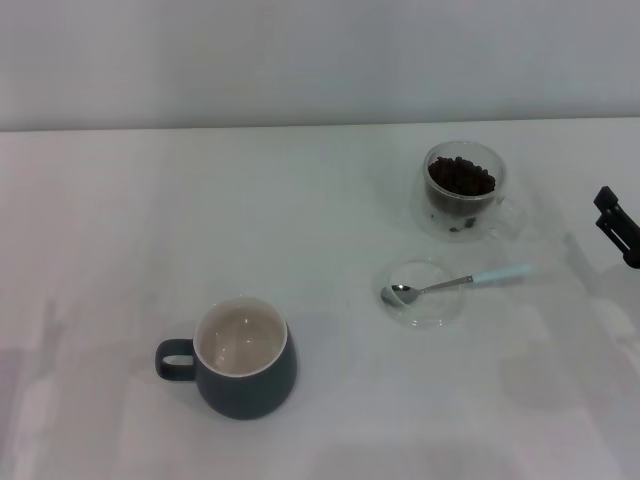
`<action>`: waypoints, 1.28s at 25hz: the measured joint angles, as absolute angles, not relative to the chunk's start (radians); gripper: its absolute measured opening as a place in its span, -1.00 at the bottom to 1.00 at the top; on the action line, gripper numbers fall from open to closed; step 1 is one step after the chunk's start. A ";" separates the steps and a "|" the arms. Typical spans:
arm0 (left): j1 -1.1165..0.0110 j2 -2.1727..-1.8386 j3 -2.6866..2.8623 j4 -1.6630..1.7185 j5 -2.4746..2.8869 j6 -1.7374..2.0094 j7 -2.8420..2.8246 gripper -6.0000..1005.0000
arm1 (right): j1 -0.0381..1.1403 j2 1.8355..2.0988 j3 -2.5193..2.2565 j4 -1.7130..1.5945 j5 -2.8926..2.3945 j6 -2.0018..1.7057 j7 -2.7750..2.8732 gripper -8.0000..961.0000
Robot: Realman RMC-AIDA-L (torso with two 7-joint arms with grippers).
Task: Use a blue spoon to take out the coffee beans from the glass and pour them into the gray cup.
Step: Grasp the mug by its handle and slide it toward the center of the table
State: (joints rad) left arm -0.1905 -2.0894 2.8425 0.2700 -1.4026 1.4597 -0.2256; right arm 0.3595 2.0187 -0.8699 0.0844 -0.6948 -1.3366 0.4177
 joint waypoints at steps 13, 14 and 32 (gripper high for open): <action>-0.146 -2.087 2.843 0.270 -1.343 1.505 -0.223 0.56 | 0.352 2.017 -0.870 0.101 -0.695 -1.368 0.415 0.75; -0.133 -2.087 2.842 0.269 -1.338 1.514 -0.226 0.56 | 0.352 2.017 -0.870 0.101 -0.695 -1.374 0.416 0.75; -0.045 -2.082 2.843 0.096 -0.875 1.620 -0.210 0.56 | 0.366 2.017 -0.860 0.080 -0.693 -1.383 0.414 0.76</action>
State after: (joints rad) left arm -0.0445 -2.0821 2.8426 0.0964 -0.8751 1.6199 -0.2102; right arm 0.3660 2.0171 -0.8605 0.0802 -0.6931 -1.3828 0.4137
